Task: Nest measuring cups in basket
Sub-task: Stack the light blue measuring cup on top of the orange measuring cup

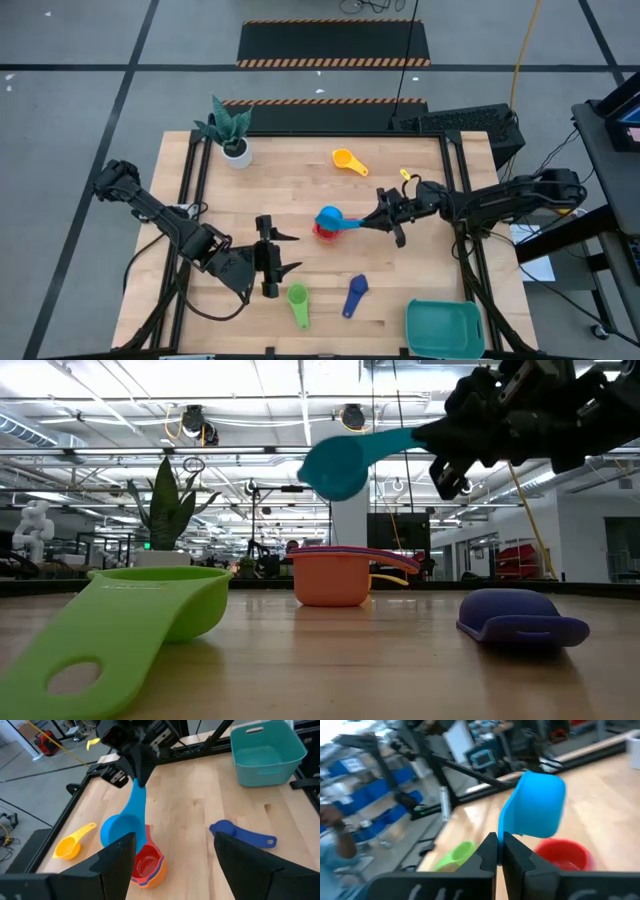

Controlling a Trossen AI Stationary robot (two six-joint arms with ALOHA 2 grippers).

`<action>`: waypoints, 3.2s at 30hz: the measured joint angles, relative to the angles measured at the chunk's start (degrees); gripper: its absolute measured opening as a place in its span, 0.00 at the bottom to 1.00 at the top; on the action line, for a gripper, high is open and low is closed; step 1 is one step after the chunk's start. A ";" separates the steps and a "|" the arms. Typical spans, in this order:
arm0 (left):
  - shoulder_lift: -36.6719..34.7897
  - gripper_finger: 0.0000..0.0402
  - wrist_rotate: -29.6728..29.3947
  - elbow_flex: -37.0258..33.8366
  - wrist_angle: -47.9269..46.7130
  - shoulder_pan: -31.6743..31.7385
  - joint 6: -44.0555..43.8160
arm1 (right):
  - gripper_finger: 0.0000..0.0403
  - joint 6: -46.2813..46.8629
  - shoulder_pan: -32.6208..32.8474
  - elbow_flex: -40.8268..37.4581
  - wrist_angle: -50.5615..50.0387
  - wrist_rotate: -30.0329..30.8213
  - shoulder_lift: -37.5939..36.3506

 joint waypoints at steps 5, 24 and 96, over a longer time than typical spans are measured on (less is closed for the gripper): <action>0.00 0.67 0.00 0.00 0.19 -0.09 -0.02 | 0.00 2.25 -1.19 0.00 12.18 -4.99 7.49; 0.04 0.67 0.48 -0.02 0.03 -1.16 1.36 | 0.00 7.07 -5.32 0.07 19.75 -10.31 19.90; 0.04 0.67 0.55 -0.04 0.43 -1.13 1.44 | 0.19 2.96 -7.98 -2.14 6.30 -7.75 20.51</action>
